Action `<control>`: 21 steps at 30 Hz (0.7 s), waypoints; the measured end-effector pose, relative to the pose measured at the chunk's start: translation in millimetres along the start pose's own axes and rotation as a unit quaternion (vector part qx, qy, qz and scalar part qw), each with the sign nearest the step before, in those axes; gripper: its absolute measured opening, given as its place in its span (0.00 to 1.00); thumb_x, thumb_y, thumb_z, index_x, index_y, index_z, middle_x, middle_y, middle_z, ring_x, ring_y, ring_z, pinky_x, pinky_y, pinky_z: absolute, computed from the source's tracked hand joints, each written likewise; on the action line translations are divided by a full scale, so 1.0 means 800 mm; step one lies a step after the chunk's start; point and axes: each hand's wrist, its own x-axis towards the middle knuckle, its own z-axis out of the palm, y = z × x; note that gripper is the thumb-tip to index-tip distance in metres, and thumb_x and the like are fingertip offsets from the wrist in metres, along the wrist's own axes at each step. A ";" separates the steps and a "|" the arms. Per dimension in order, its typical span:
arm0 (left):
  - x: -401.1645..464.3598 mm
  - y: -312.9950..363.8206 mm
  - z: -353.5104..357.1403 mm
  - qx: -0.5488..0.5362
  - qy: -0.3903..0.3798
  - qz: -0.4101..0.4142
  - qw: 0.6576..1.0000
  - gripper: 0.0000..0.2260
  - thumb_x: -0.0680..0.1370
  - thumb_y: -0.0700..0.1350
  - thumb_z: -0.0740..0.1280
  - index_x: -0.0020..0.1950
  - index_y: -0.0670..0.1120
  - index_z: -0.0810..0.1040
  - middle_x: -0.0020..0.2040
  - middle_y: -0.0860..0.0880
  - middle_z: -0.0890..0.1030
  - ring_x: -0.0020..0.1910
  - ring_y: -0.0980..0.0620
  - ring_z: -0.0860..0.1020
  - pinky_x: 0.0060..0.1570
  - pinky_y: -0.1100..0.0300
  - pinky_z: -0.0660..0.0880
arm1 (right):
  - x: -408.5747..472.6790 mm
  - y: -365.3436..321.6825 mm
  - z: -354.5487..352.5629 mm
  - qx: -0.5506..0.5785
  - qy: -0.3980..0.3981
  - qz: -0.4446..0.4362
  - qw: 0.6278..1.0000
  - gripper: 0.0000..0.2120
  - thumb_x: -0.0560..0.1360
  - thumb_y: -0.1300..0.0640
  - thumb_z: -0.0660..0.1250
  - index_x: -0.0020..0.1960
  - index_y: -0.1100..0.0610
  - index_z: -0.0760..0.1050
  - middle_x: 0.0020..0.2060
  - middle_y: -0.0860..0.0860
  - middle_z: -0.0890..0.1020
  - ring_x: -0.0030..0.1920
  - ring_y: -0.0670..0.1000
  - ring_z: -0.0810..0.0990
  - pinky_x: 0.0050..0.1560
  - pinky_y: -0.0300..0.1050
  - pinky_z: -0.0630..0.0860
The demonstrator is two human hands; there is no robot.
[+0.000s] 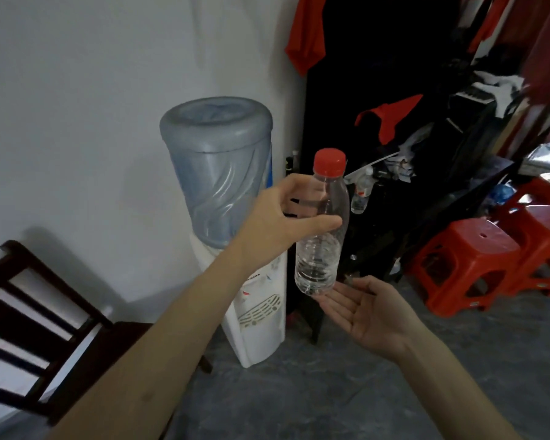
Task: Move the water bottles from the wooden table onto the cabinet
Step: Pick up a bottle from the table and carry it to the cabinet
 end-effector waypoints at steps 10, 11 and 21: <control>0.130 -0.071 0.062 0.015 0.015 -0.041 0.999 0.27 0.65 0.58 0.80 0.62 0.55 0.79 0.56 0.55 0.85 0.53 0.53 0.84 0.57 0.49 0.82 | 0.094 -0.139 -0.040 -0.032 0.032 0.018 0.999 0.19 0.78 0.57 0.57 0.62 0.68 0.76 0.58 0.64 0.82 0.56 0.60 0.82 0.50 0.52 0.79; 0.142 -0.079 0.064 0.017 0.015 -0.047 0.999 0.28 0.65 0.58 0.80 0.62 0.56 0.79 0.57 0.55 0.85 0.53 0.53 0.84 0.56 0.48 0.82 | 0.105 -0.147 -0.042 -0.032 0.033 0.022 0.999 0.19 0.78 0.57 0.57 0.62 0.68 0.76 0.59 0.64 0.82 0.56 0.60 0.82 0.49 0.52 0.78; 0.280 -0.173 0.077 0.029 -0.003 -0.081 0.996 0.26 0.64 0.61 0.80 0.60 0.62 0.78 0.56 0.59 0.84 0.52 0.58 0.84 0.54 0.54 0.82 | 0.233 -0.238 -0.046 -0.024 0.069 0.031 0.997 0.16 0.79 0.57 0.57 0.54 0.68 0.78 0.44 0.63 0.86 0.51 0.60 0.82 0.45 0.52 0.77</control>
